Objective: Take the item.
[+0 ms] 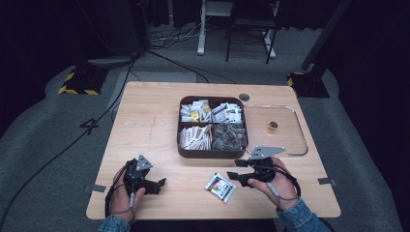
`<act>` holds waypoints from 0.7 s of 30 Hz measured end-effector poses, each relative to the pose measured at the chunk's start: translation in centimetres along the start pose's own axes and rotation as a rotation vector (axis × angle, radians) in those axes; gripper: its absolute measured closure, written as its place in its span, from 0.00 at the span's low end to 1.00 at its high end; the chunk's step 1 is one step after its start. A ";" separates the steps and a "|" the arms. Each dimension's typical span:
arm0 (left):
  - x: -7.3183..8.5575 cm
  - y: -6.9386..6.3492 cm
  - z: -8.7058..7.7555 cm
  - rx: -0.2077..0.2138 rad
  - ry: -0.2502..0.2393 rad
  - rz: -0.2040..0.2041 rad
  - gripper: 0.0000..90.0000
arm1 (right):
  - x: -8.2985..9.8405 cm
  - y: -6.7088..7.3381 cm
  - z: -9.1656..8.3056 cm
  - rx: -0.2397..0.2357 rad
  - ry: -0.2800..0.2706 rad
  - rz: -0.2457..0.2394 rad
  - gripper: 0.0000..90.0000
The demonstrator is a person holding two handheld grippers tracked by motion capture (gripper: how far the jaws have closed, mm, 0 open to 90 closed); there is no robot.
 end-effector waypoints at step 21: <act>0.0 0.0 0.0 0.000 0.000 0.000 0.00 | 2.0 -6.7 -4.3 0.179 0.030 0.056 0.39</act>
Point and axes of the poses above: each handheld gripper's, and its own axes: z roughly forward along the jaws, x roughly out of its underside, y roughly to its left, the point moved 4 cm from there along z, roughly forward along the jaws, and after that the axes turned 1 degree about z, right-handed, at the moved point
